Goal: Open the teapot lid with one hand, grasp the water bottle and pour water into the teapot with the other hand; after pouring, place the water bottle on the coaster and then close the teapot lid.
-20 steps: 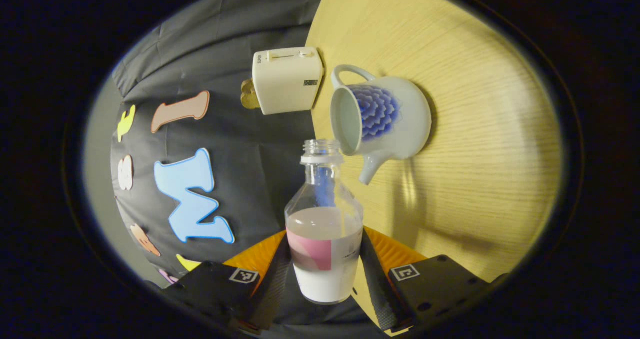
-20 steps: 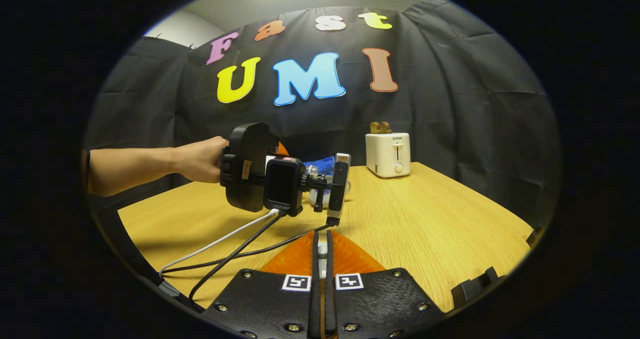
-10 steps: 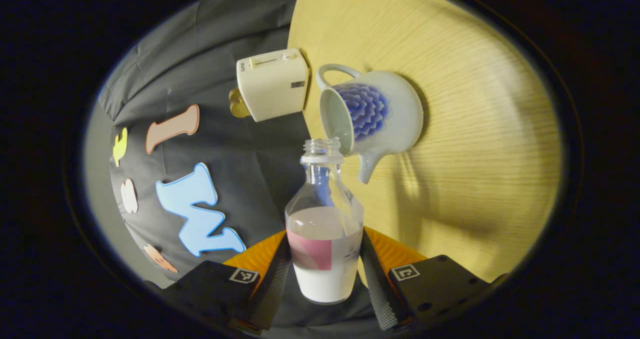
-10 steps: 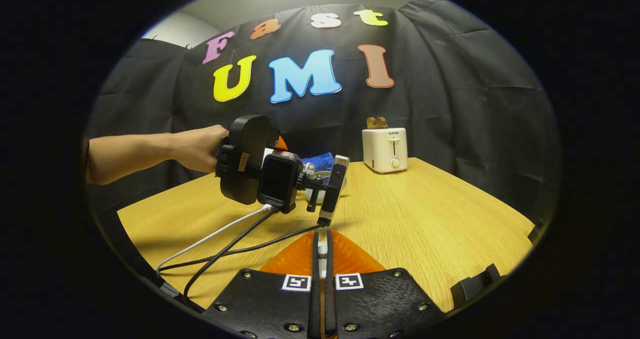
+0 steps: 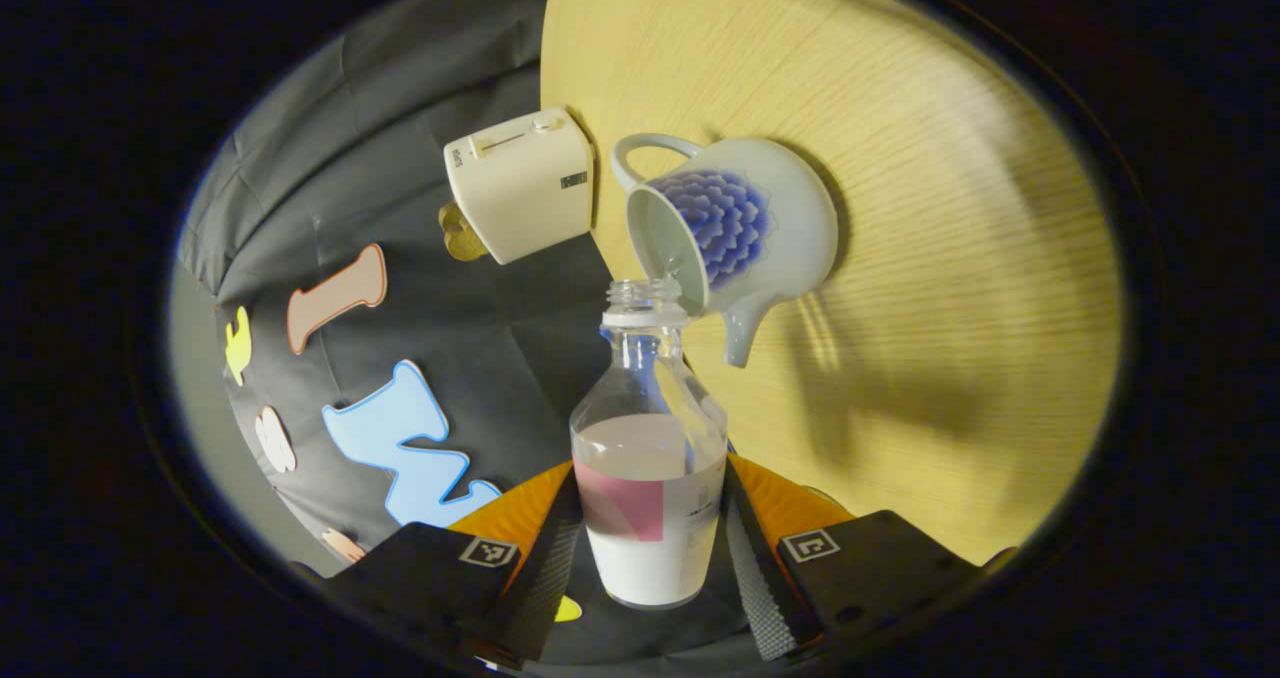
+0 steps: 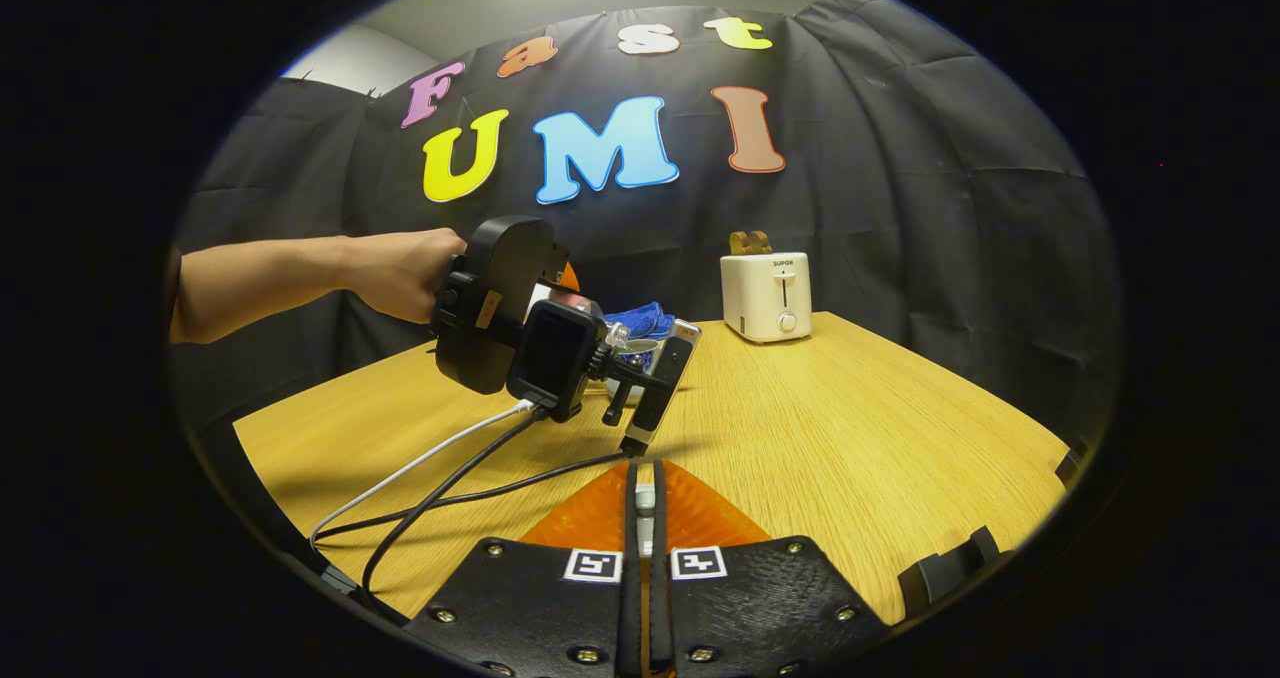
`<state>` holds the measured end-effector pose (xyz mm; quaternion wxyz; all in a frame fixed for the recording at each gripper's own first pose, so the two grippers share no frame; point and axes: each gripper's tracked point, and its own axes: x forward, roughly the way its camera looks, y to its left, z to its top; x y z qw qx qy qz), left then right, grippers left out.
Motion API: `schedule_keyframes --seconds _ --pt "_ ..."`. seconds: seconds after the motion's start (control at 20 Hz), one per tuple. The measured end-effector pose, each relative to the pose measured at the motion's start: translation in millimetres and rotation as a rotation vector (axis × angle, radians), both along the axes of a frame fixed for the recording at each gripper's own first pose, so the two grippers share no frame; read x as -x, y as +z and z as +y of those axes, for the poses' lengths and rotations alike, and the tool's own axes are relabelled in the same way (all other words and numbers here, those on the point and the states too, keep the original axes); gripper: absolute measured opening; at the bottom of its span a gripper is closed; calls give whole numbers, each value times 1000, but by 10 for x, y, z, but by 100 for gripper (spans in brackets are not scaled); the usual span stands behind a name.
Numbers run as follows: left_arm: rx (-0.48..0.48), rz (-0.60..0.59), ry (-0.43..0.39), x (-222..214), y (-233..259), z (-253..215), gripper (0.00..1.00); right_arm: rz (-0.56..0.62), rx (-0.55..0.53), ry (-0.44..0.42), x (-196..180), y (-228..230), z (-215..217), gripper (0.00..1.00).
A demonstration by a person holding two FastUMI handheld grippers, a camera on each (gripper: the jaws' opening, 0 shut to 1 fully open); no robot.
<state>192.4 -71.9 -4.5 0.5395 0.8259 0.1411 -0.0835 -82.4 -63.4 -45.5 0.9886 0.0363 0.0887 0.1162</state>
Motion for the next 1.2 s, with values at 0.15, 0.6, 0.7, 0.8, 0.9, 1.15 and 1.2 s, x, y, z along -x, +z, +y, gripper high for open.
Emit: schedule_keyframes --seconds 0.15,0.6,0.7,0.8,0.9,1.15,1.2 --pt "-30 -4 -12 -9 54 -32 87 -2 -3 -5 -6 13 -17 4" --pt "-138 18 -15 6 133 -21 87 14 1 12 0 -31 23 4" --pt "-159 19 -13 -23 151 -9 88 5 3 8 -1 -2 11 4" --pt "-169 24 -8 -21 156 -3 87 0 6 8 -2 4 10 4" --pt "-180 22 -14 -10 171 -30 88 1 5 10 -10 8 21 4" --pt "-206 17 -20 -22 195 -46 87 8 10 2 -15 -17 -8 4" --pt "-214 14 -15 -18 211 -42 87 9 9 2 -18 -21 -9 4"
